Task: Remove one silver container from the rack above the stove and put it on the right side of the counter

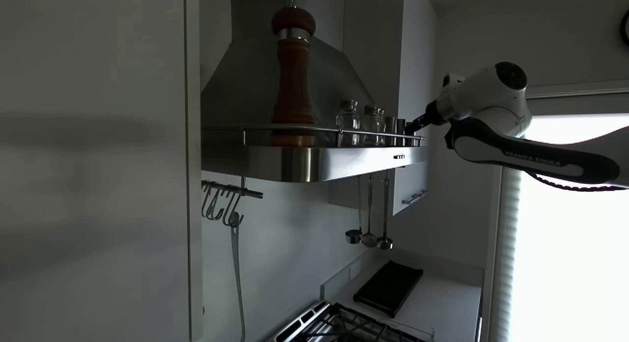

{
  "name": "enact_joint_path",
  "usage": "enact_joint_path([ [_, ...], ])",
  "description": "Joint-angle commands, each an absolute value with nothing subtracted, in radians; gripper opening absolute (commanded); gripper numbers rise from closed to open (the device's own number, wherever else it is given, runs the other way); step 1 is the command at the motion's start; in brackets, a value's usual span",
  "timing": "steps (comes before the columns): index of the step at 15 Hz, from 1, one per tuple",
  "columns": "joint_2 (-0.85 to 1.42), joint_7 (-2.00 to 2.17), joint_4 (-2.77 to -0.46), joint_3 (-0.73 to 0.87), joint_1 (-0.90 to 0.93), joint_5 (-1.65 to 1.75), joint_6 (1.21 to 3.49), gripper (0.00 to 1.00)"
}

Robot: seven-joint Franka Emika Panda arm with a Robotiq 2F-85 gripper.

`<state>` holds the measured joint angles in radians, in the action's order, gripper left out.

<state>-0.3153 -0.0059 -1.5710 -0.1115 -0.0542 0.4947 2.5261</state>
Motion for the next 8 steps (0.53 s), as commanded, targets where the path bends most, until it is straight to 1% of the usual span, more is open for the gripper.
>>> enact_joint_path([
  [1,-0.312,0.064,-1.572,-0.128,-0.081,0.505,2.515,1.0],
  [2,-0.31,0.076,-1.572,-0.13,-0.083,0.507,2.513,0.94],
  [3,-0.309,0.086,-1.572,-0.132,-0.085,0.508,2.512,0.86],
  [4,-0.308,0.094,-1.573,-0.133,-0.085,0.504,2.51,0.66],
  [5,-0.307,0.1,-1.574,-0.132,-0.084,0.497,2.509,0.62],
  [6,-0.307,0.112,-1.575,-0.133,-0.085,0.497,2.508,0.6],
  [8,-0.304,0.124,-1.575,-0.134,-0.084,0.495,2.509,0.45],
])
